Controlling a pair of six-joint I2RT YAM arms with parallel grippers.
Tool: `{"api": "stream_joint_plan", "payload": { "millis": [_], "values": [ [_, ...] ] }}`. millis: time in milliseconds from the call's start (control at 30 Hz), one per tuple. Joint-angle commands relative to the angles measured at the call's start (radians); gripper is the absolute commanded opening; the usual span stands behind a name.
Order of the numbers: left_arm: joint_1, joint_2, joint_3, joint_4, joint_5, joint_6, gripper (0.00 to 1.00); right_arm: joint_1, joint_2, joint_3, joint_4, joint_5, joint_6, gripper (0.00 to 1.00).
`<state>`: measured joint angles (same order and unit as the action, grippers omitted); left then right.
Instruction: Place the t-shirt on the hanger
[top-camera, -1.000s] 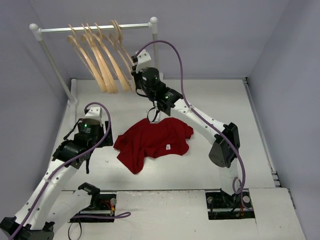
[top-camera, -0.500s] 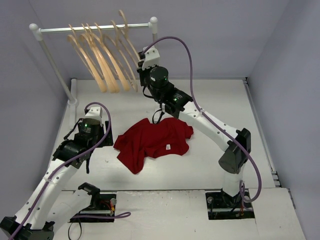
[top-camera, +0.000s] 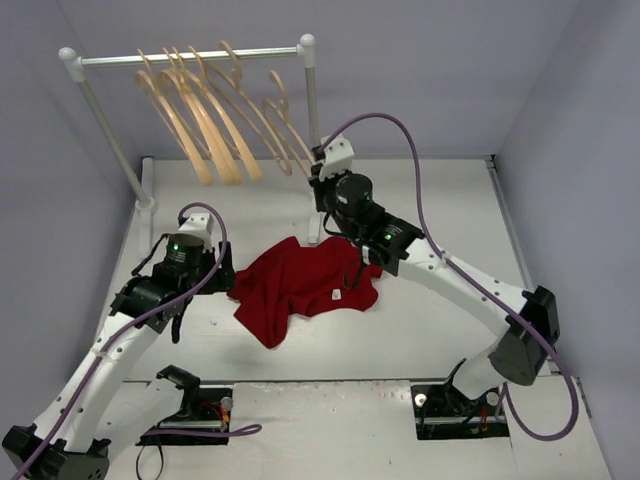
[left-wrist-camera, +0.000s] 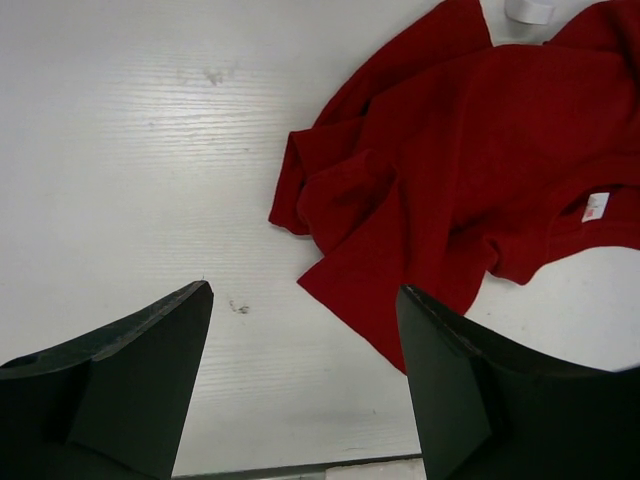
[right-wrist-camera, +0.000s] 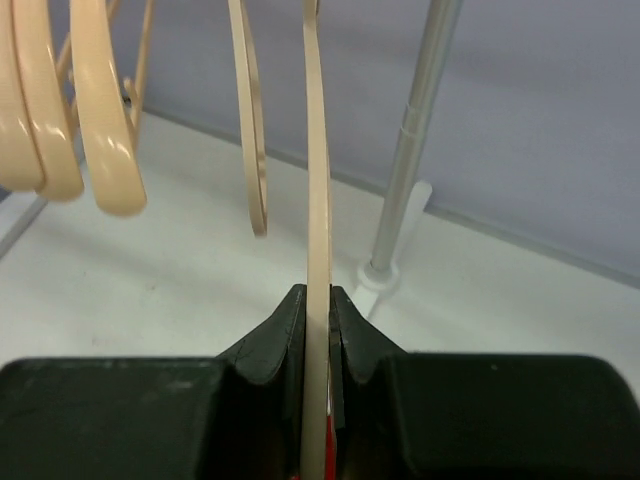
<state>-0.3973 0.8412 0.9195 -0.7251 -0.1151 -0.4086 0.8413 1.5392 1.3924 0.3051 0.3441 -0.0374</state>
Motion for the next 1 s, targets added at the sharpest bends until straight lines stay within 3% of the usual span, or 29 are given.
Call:
{"api": "stream_joint_plan", "payload": {
  "millis": [0, 133, 300, 467, 633, 800, 967],
  "values": [
    [-0.019, 0.027, 0.01, 0.058, 0.077, -0.084, 0.7, 0.009, -0.198, -0.108, 0.113, -0.022, 0.022, 0.0],
    [-0.154, 0.045, 0.02, 0.057, 0.006, -0.149, 0.7, 0.013, -0.349, -0.266, 0.08, -0.025, 0.037, 0.0],
    [-0.442, 0.146, 0.045, 0.061, -0.185, -0.29, 0.69, 0.013, -0.538, -0.495, 0.032, 0.009, 0.096, 0.0],
    [-0.668, 0.35, 0.096, 0.07, -0.419, -0.4, 0.65, 0.012, -0.716, -0.672, -0.025, 0.078, 0.163, 0.0],
    [-0.754, 0.536, 0.176, 0.071, -0.573, -0.435, 0.6, 0.012, -0.866, -0.76, -0.087, 0.118, 0.216, 0.0],
    [-0.793, 0.713, 0.255, 0.069, -0.588, -0.44, 0.58, 0.012, -0.974, -0.796, -0.157, 0.161, 0.241, 0.0],
    [-0.795, 0.776, 0.249, 0.07, -0.621, -0.482, 0.54, 0.012, -1.051, -0.811, -0.196, 0.189, 0.269, 0.0]
  ]
}}
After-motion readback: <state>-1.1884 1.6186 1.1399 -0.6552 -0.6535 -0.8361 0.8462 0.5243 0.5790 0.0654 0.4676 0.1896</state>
